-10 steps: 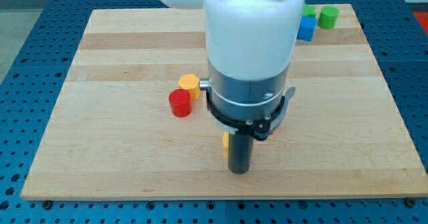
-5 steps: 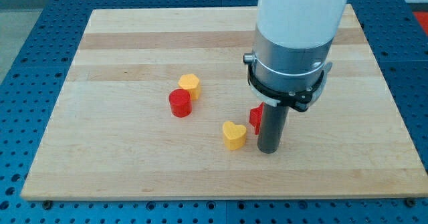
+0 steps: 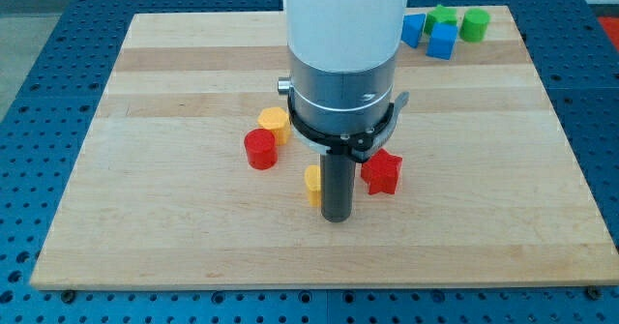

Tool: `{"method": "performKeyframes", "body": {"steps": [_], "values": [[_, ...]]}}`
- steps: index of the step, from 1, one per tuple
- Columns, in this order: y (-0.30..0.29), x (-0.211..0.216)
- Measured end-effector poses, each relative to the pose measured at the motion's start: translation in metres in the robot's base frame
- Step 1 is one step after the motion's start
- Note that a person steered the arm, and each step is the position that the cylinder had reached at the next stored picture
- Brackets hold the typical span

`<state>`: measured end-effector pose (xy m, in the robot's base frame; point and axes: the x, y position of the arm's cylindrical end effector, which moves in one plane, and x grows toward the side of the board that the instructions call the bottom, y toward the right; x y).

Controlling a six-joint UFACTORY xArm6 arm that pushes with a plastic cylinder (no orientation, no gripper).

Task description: Move the yellow heart closer to the red circle

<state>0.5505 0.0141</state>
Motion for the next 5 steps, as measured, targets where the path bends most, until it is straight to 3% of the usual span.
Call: {"method": "performKeyframes", "body": {"steps": [5], "values": [[0.011,-0.025]]}}
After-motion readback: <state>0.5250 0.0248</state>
